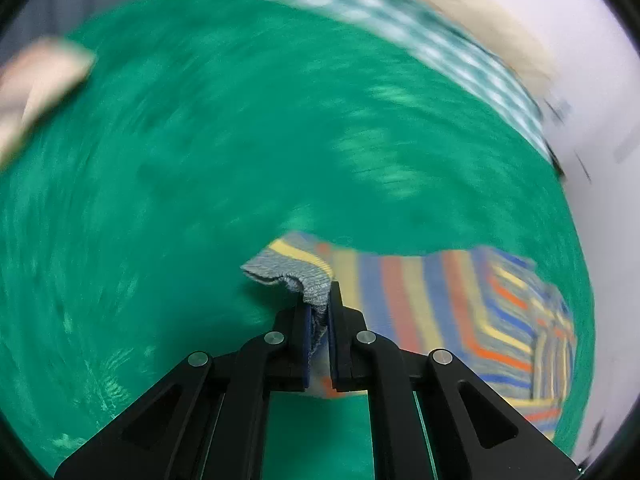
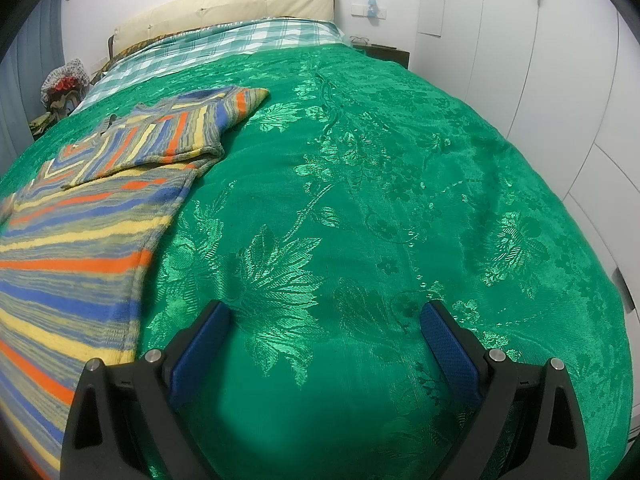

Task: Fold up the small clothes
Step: 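Grasp the sleeve cuff with the left gripper and fold it across the body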

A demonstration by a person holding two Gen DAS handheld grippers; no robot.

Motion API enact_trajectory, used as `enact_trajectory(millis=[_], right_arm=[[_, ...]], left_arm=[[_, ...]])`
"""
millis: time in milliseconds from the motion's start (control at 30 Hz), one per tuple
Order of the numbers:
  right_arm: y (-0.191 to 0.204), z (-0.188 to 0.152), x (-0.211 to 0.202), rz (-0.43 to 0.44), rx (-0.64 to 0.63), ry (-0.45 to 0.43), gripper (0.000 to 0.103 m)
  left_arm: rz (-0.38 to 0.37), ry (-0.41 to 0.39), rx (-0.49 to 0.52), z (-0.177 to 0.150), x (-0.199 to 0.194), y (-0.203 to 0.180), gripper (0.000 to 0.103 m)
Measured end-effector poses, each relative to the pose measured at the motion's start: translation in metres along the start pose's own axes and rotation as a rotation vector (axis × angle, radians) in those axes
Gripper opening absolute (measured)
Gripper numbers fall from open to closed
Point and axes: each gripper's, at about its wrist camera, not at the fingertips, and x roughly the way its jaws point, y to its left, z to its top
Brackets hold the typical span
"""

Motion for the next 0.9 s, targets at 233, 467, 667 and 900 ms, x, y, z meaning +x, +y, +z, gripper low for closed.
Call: enact_trajectory(millis=[233, 467, 667, 900], right_arm=[[0.0, 0.0, 0.0, -0.001, 0.0, 0.0, 0.096], [0.0, 0.0, 0.0, 0.0, 0.0, 0.001, 0.096], [0.0, 0.0, 0.0, 0.002, 0.002, -0.001, 0.096], [0.0, 0.0, 0.0, 0.0, 0.003, 0.001, 0.097]], left_arm=[[-0.234, -0.029, 0.421, -0.011, -0.042, -0.218, 0.005], [-0.303, 0.163, 0.579, -0.074, 0.024, -0.339, 0.069], [-0.245, 0.108, 0.381, -0.066, 0.045, -0.291, 0.071], [0.103, 0.18, 0.456, -0.088, 0.104, -0.203, 0.086]])
